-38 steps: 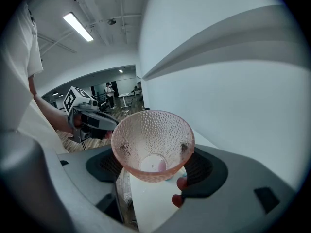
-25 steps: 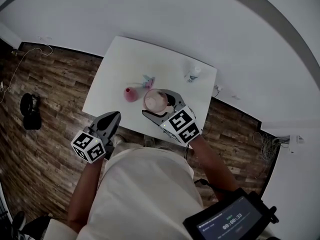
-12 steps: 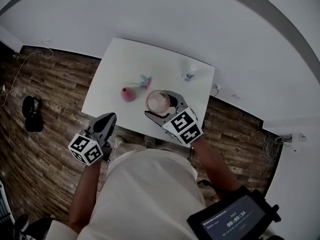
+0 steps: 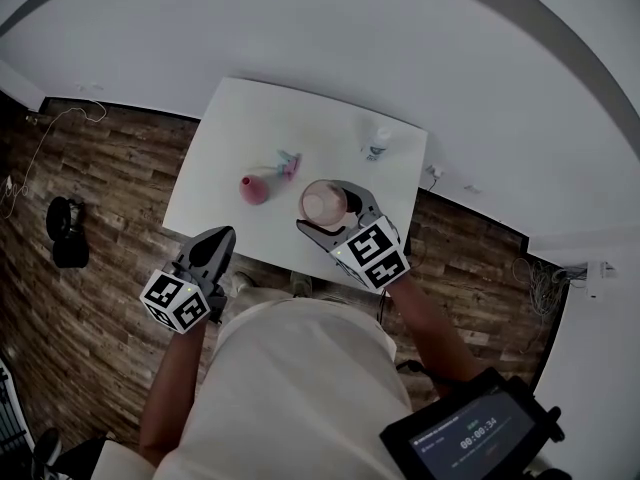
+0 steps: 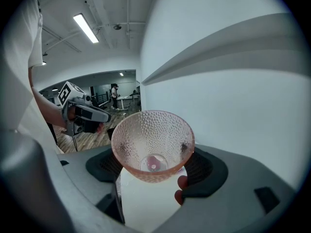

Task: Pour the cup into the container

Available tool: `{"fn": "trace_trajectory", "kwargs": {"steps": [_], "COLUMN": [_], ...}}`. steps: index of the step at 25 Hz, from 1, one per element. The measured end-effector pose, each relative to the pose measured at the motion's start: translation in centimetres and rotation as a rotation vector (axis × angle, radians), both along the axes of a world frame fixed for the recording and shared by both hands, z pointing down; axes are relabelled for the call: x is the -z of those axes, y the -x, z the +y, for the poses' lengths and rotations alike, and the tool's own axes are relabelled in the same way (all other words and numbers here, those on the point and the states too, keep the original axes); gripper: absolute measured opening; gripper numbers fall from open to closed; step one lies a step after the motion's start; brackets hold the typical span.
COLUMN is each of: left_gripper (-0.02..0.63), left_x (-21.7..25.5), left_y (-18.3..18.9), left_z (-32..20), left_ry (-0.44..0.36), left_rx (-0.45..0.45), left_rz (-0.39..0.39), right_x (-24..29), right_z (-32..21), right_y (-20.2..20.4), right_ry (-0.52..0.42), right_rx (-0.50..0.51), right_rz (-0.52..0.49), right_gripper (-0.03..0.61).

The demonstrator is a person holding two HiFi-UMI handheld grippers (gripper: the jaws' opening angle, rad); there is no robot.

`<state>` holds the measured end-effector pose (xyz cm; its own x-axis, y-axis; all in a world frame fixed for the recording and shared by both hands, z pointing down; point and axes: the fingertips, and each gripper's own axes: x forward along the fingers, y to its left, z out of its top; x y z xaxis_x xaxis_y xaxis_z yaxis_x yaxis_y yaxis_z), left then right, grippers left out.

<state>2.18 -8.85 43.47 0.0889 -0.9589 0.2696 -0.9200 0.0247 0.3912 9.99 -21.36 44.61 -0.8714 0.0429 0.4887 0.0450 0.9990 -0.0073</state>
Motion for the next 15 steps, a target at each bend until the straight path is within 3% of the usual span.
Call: {"fn": "trace_trajectory", "kwargs": {"steps": [15], "left_gripper": [0.009], "left_x": [0.0], "left_y": [0.8], "left_z": [-0.5], "left_ry": [0.006], "left_rx": [-0.001], "left_rz": [-0.016], "right_x": [-0.6], "right_z": [-2.1], "right_y": [-1.8], "right_ry": [-0.031], "right_rx": [-0.034], "right_rz": [0.032], "right_gripper": [0.373]}}
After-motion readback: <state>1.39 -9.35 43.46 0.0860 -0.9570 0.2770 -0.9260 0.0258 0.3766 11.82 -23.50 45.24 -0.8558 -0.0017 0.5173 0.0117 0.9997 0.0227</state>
